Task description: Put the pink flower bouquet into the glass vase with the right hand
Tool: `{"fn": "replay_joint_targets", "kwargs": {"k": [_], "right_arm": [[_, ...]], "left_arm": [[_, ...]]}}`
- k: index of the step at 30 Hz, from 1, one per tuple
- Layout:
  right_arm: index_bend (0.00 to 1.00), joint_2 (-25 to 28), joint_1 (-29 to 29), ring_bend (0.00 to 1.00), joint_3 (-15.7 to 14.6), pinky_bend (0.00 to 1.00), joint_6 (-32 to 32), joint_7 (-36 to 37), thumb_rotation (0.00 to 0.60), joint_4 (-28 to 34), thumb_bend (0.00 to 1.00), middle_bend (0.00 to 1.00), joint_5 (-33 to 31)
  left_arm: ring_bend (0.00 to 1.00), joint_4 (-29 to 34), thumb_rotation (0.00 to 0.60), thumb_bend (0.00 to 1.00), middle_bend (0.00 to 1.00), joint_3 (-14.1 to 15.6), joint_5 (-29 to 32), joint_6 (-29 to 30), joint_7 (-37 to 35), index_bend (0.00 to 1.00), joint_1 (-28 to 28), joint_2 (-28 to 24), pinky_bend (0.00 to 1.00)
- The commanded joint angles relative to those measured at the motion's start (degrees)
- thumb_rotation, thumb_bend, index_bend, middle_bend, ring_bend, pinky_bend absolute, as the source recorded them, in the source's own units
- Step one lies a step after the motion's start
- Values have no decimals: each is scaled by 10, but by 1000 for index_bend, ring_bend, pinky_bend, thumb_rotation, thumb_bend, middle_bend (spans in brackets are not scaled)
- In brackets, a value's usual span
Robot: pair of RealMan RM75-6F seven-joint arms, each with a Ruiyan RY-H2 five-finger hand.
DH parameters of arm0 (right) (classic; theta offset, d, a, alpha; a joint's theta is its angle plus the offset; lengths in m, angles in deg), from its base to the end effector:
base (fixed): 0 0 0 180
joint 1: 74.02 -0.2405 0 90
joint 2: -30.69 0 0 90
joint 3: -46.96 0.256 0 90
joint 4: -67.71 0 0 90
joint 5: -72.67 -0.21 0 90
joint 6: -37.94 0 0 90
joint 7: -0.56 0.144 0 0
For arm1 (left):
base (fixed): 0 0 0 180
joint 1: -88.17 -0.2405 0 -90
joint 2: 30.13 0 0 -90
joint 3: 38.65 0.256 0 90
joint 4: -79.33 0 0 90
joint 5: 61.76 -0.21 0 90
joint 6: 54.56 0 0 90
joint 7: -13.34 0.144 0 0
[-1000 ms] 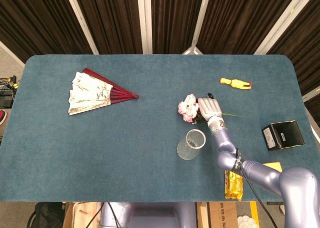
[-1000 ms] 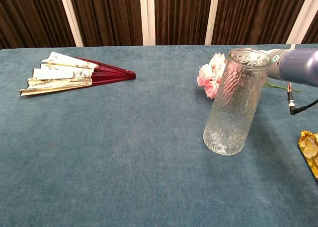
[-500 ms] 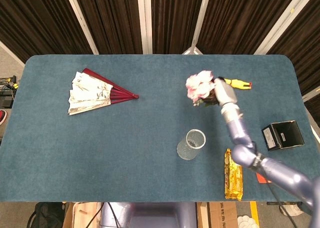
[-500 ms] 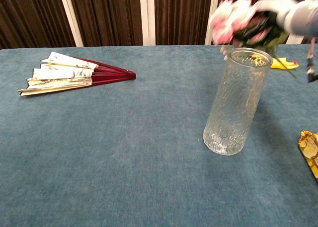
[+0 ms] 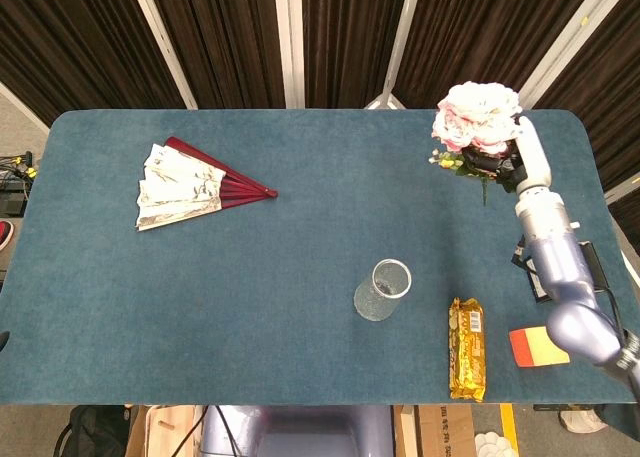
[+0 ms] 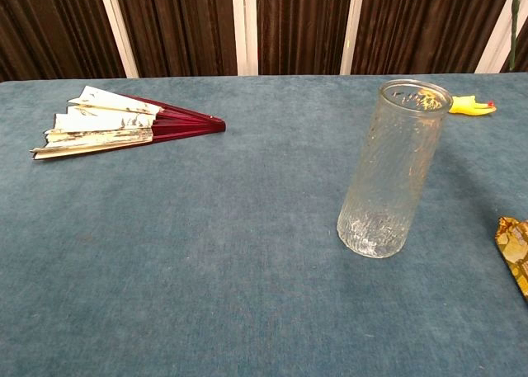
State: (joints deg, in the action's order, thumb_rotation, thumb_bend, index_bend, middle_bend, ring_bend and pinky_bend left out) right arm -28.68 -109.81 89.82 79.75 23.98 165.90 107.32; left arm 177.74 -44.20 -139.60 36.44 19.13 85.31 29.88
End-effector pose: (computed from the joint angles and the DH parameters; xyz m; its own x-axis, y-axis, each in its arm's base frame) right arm -0.1321 -0.4174 0.2145 -0.6085 -0.0811 0.7894 -0.7924 0.0099 -0.6099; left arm -0.3265 0.1443 0.1993 0.4629 -0.0694 0.8837 0.8657 0.2497 -0.4338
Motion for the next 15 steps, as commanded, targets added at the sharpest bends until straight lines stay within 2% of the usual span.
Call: {"fn": "replay_joint_targets", "kwargs": {"k": [1, 8, 15], "right_arm": [[458, 78, 48, 422, 57, 51, 13, 56, 600, 116, 467, 434, -44], [458, 145, 78, 421, 116, 51, 33, 104, 600, 226, 467, 434, -55], [458, 195, 83, 416, 137, 51, 74, 116, 600, 304, 468, 434, -101]], "left_arm": [[0, -1, 600, 249, 0, 3, -4, -1, -6, 119, -1, -3, 30], [0, -4, 600, 250, 0, 6, -10, -2, -26, 119, -2, -10, 30], [0, -7, 600, 249, 0, 3, -6, 1, -43, 119, -5, -15, 30]]}}
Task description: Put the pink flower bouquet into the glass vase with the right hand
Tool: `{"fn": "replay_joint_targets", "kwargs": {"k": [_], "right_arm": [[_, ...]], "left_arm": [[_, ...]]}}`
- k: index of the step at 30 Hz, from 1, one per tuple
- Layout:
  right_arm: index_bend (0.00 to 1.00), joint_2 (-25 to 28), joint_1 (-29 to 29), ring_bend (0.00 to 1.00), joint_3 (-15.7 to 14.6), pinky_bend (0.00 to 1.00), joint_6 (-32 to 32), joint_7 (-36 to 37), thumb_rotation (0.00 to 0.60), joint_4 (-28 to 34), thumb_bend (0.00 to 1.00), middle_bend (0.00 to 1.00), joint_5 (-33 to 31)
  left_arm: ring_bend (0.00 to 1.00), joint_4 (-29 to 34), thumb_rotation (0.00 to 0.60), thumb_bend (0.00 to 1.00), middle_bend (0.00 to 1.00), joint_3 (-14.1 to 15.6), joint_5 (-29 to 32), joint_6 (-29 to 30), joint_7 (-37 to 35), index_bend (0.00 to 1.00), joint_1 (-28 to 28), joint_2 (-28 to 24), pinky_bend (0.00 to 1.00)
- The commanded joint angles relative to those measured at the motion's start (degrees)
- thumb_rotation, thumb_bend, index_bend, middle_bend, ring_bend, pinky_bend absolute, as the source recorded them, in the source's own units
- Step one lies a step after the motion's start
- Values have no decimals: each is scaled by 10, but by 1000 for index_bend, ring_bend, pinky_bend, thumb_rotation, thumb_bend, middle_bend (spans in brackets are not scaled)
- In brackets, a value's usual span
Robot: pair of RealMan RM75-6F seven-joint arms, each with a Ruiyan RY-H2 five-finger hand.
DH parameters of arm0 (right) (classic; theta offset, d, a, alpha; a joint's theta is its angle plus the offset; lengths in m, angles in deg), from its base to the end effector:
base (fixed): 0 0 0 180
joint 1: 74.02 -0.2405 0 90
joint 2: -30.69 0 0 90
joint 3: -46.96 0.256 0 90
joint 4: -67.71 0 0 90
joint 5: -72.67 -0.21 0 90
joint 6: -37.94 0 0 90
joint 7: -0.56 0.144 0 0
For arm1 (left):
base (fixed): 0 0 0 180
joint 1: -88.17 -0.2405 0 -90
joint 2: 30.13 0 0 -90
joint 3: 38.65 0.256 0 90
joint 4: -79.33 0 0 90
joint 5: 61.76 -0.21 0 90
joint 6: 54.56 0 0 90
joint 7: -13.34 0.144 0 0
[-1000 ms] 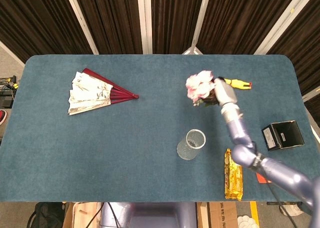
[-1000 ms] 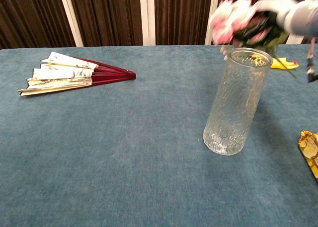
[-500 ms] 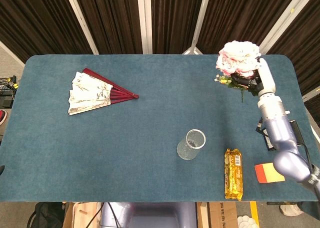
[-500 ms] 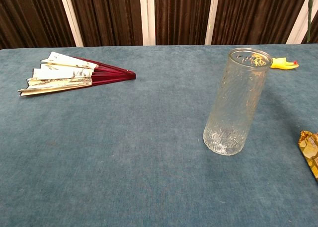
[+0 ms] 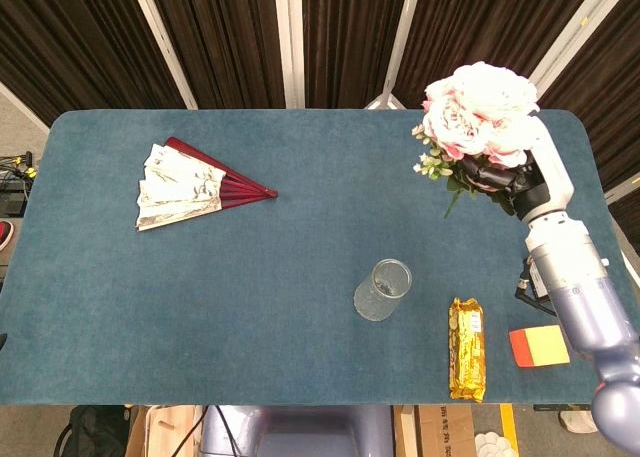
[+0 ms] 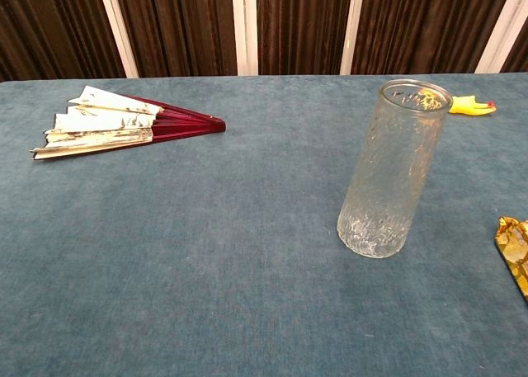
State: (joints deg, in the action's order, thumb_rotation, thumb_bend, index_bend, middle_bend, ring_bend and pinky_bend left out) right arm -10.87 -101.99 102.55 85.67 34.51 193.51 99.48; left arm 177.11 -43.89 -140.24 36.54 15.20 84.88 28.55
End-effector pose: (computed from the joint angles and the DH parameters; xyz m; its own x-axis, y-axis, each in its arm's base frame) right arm -0.0470 -0.3401 0.2676 -0.7675 -0.1943 0.6109 -0.6092 -0.0757 -0.7894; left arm -0.3293 0.1409 0.2068 0.4342 -0.0783 0.8974 0.8817 0.2412 -0.4056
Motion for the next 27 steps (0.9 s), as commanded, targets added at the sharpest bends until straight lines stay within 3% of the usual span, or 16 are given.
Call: {"fn": "replay_joint_targets", "kwargs": {"k": [1, 6, 14, 27], "right_arm": [[458, 21, 5, 414, 12, 51, 14, 18, 600, 39, 467, 434, -29], [458, 25, 22, 389, 13, 51, -17, 59, 600, 68, 467, 434, -26], [458, -16, 43, 385, -19, 51, -26, 107, 600, 84, 467, 434, 41], [458, -76, 15, 385, -81, 51, 19, 106, 600, 75, 467, 434, 88]], "left_arm": [[0, -1, 600, 249, 0, 0, 0, 0, -7, 119, -1, -2, 30], [0, -6, 600, 250, 0, -2, -6, 6, -18, 119, -1, -2, 30], [0, -20, 600, 249, 0, -9, -15, 31, -42, 119, -8, 4, 30], [0, -28, 600, 249, 0, -11, -14, 31, -55, 119, -8, 5, 29]]}}
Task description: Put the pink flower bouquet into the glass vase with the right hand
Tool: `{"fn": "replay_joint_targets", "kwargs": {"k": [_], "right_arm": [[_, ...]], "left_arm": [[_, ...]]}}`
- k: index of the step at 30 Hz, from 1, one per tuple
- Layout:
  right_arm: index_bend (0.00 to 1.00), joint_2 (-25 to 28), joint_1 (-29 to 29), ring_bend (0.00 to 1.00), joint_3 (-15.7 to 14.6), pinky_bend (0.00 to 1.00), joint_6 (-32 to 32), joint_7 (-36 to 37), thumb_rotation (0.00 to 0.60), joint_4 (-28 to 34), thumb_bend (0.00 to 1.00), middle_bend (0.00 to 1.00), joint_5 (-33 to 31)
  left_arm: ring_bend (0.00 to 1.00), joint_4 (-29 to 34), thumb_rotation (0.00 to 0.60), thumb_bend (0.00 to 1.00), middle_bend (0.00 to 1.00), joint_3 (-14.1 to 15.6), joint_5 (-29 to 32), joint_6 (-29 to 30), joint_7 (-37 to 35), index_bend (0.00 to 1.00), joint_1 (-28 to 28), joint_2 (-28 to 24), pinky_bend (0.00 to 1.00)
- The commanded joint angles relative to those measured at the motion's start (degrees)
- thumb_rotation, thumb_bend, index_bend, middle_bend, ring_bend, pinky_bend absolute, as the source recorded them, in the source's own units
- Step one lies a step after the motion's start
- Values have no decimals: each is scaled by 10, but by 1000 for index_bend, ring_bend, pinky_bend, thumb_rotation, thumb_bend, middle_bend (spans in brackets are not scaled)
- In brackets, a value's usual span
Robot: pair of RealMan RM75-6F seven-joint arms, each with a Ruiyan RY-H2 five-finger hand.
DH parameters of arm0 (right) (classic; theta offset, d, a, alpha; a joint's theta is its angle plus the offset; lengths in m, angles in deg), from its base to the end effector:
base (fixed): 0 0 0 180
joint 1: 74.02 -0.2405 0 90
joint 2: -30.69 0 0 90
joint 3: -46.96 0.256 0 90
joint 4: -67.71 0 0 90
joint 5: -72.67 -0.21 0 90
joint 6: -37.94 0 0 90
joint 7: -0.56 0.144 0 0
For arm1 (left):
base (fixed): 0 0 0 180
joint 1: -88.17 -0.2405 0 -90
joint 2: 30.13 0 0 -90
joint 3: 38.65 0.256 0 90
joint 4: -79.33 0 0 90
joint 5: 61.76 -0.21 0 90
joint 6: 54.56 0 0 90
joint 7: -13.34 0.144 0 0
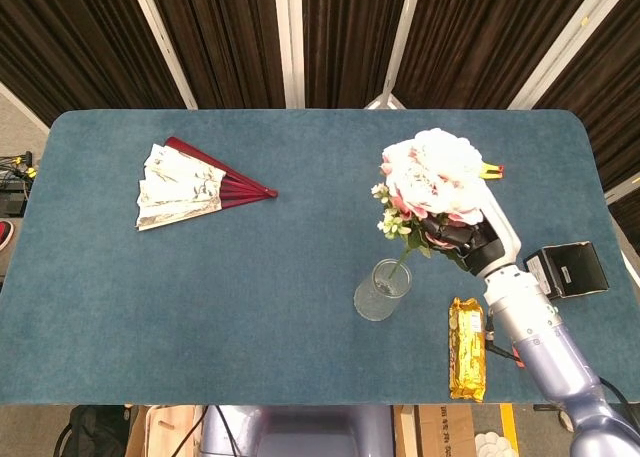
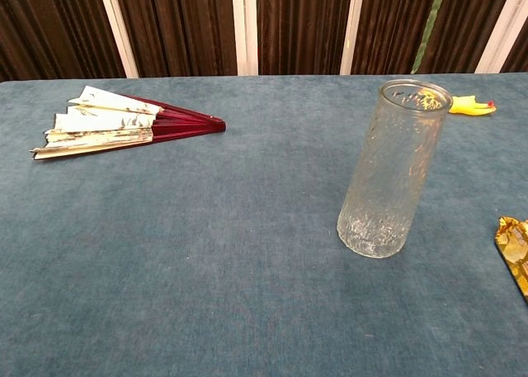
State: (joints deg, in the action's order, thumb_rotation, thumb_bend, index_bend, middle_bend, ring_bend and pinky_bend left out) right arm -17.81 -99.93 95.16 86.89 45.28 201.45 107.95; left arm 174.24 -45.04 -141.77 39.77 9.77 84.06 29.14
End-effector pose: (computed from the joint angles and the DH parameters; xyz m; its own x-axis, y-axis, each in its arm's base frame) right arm -0.0477 -0.3028 0.2076 -0.8683 -0.3262 0.3737 -0.4210 0.0863 -0.9029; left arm -0.3314 0.1395 0.2175 0.3950 -0.1665 0.9035 0.9085 0.2169 -0.3572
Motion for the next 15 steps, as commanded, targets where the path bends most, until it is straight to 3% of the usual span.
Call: {"fn": "replay_joint_targets", "kwargs": {"k": [1, 15], "right_arm": [[458, -11, -8, 385, -11, 51, 10, -3, 600, -6, 467, 434, 4], [458, -50, -14, 385, -64, 51, 10, 4, 600, -41, 467, 434, 35]], "left_arm": [[0, 1, 600, 250, 0, 0, 2, -2, 0, 119, 0, -1, 29], [0, 4, 600, 249, 0, 0, 4, -2, 8, 119, 0, -1, 29]]}}
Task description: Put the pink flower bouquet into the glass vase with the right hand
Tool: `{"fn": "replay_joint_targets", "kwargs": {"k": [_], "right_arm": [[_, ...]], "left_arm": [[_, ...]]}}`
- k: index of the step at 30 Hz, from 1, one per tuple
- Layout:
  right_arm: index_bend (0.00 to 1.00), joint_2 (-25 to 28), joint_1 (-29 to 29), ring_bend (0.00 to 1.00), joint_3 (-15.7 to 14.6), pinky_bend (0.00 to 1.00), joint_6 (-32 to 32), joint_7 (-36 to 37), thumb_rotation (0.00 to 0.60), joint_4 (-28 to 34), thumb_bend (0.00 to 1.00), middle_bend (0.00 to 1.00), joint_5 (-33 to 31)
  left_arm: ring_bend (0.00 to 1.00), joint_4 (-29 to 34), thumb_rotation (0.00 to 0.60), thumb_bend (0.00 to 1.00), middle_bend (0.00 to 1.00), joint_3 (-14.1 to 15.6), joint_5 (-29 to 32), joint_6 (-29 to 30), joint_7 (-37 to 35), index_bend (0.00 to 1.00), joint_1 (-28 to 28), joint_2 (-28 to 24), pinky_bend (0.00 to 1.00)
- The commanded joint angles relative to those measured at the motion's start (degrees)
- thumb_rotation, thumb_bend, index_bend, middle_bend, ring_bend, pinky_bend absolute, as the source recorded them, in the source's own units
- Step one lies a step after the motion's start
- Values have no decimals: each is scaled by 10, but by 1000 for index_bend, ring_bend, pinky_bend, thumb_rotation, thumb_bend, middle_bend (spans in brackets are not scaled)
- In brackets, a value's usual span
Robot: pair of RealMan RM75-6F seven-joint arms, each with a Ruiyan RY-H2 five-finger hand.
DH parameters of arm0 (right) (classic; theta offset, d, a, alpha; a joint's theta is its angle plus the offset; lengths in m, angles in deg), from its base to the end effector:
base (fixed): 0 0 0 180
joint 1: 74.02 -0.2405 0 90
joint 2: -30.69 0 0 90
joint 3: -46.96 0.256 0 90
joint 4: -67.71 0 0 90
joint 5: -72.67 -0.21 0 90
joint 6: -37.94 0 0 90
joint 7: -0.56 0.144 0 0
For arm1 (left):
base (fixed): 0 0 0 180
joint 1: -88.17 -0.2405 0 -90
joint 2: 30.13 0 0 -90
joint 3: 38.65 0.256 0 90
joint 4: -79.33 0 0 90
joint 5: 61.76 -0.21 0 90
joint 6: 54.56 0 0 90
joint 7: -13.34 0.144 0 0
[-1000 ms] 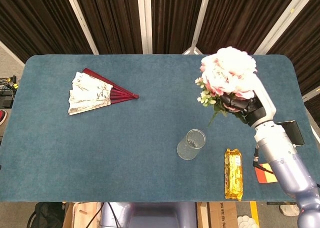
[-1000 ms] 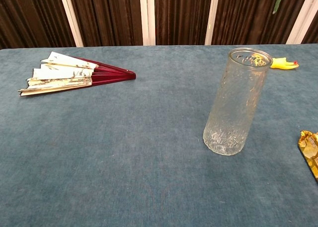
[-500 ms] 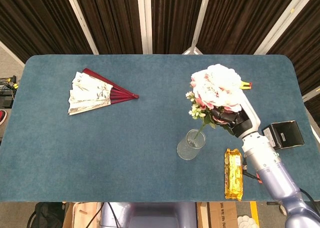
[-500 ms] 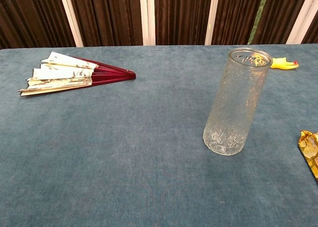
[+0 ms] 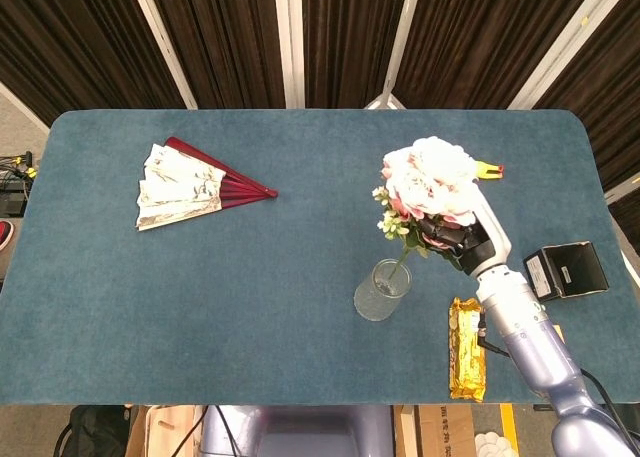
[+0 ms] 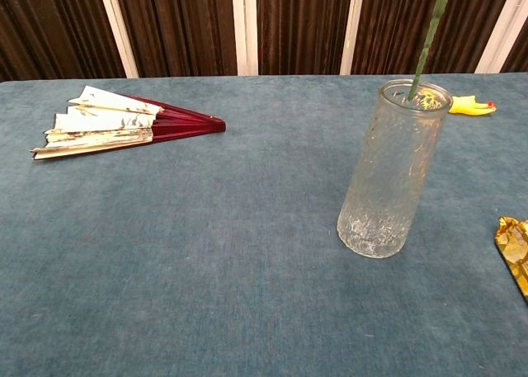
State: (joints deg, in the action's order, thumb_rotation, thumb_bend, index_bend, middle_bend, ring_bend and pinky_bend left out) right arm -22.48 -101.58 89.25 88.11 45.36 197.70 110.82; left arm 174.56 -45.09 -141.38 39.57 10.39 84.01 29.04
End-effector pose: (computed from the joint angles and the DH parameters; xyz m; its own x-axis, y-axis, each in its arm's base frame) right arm -0.0668 -0.3100 0.1841 -0.8783 -0.3000 0.3723 -0.4225 0.1224 -0.8981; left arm -0.3316 0.1393 0.2175 0.4014 -0.1617 0.9015 0.9044 0.2256 -0.3622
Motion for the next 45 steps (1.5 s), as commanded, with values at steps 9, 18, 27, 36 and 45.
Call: {"fn": "replay_joint_targets", "kwargs": {"k": [9, 18, 27, 36, 45], "right_arm": [[458, -24, 10, 385, -30, 51, -18, 20, 600, -28, 468, 434, 40], [458, -48, 31, 376, -67, 51, -36, 39, 600, -43, 467, 434, 115], [458, -65, 43, 314, -104, 46, -66, 60, 600, -58, 439, 376, 199], [302, -58, 47, 144, -123, 10, -93, 88, 600, -78, 227, 189, 275], [158, -22, 57, 86, -127, 0, -102, 134, 600, -84, 118, 75, 322]], "left_arm": [[0, 2, 600, 249, 0, 0, 1, -1, 13, 119, 1, 3, 29], [0, 5, 600, 249, 0, 1, 2, -3, 23, 119, 2, 5, 29], [0, 8, 600, 249, 0, 1, 3, -5, 31, 119, 3, 6, 29], [0, 9, 600, 249, 0, 1, 6, -7, 33, 119, 3, 5, 29], [0, 11, 600, 249, 0, 2, 6, -6, 37, 119, 3, 5, 30]]}}
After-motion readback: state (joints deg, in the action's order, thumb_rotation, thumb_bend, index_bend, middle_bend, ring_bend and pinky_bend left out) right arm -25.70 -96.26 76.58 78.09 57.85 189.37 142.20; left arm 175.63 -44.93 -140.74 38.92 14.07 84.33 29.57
